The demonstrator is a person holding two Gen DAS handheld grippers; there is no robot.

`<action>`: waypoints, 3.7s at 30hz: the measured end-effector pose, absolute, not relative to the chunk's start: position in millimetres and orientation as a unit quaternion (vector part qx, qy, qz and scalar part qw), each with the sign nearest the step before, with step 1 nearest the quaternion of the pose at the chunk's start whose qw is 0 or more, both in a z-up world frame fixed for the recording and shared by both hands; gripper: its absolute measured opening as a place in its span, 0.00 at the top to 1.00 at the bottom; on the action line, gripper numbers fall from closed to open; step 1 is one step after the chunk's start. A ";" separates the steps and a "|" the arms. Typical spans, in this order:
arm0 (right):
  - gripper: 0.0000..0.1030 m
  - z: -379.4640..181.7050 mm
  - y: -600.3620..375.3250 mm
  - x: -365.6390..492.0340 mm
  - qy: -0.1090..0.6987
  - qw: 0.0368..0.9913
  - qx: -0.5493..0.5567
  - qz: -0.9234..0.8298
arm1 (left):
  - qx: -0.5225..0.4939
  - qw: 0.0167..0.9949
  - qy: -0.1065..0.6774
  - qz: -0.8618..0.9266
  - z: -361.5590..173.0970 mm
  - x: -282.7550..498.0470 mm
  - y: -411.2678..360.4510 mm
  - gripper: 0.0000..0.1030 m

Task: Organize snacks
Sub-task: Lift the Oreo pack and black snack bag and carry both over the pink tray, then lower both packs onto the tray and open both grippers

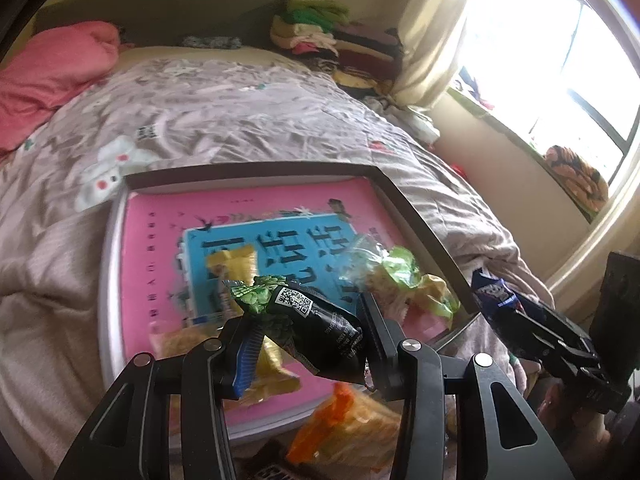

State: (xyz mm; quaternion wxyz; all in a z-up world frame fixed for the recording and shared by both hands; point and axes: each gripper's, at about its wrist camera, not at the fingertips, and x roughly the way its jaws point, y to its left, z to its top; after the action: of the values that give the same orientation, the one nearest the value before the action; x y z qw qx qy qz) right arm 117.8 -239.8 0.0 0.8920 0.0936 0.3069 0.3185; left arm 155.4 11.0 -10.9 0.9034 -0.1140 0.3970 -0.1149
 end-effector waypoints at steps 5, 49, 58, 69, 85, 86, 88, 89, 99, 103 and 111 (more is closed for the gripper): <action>0.44 0.6 -237.2 122.3 0.301 0.898 0.082 0.309 | -0.089 0.901 0.405 -0.126 -13.9 164.1 -0.5 0.54; 0.42 -18.0 -176.6 163.4 0.332 0.896 -0.012 0.296 | -0.079 0.878 0.457 -0.120 -39.8 175.3 -5.0 0.54; 0.40 -19.2 -181.6 161.0 0.335 0.889 -0.009 0.312 | -0.083 0.876 0.460 -0.120 -39.7 173.1 -4.2 0.54; 0.37 -19.1 -183.2 159.4 0.337 0.887 -0.016 0.315 | -0.094 0.874 0.462 -0.121 -39.0 169.9 -1.5 0.54; 0.29 -30.5 -183.3 167.6 0.340 0.901 -0.050 0.264 | -0.104 0.873 0.463 -0.117 -35.3 167.6 -1.3 0.54; 0.29 -30.6 -183.6 167.7 0.341 0.901 -0.050 0.263 | -0.105 0.873 0.463 -0.117 -34.9 167.3 -1.0 0.54; 0.29 -30.2 -184.6 167.0 0.340 0.901 -0.048 0.265 | -0.107 0.873 0.461 -0.117 -34.4 166.8 -0.1 0.54; 0.29 -30.1 -185.4 167.0 0.341 0.901 -0.047 0.266 | -0.108 0.873 0.462 -0.116 -34.6 166.9 0.4 0.53; 0.25 -24.1 -197.0 168.1 0.339 0.901 -0.013 0.271 | -0.104 0.873 0.463 -0.111 -32.2 165.3 0.2 0.48; 0.24 -21.9 -201.5 169.1 0.339 0.901 0.000 0.272 | -0.103 0.873 0.463 -0.112 -30.0 164.0 -1.3 0.45; 0.23 -15.5 -209.8 169.4 0.333 0.904 0.016 0.268 | -0.103 0.877 0.457 -0.112 -20.2 156.2 -1.4 0.40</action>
State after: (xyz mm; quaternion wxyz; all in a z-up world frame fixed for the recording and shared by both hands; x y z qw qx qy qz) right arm 169.4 -209.8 -15.5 0.9040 0.0160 0.3327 0.2678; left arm 156.2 -1.4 -20.2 0.8766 -0.1030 0.4567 -0.1116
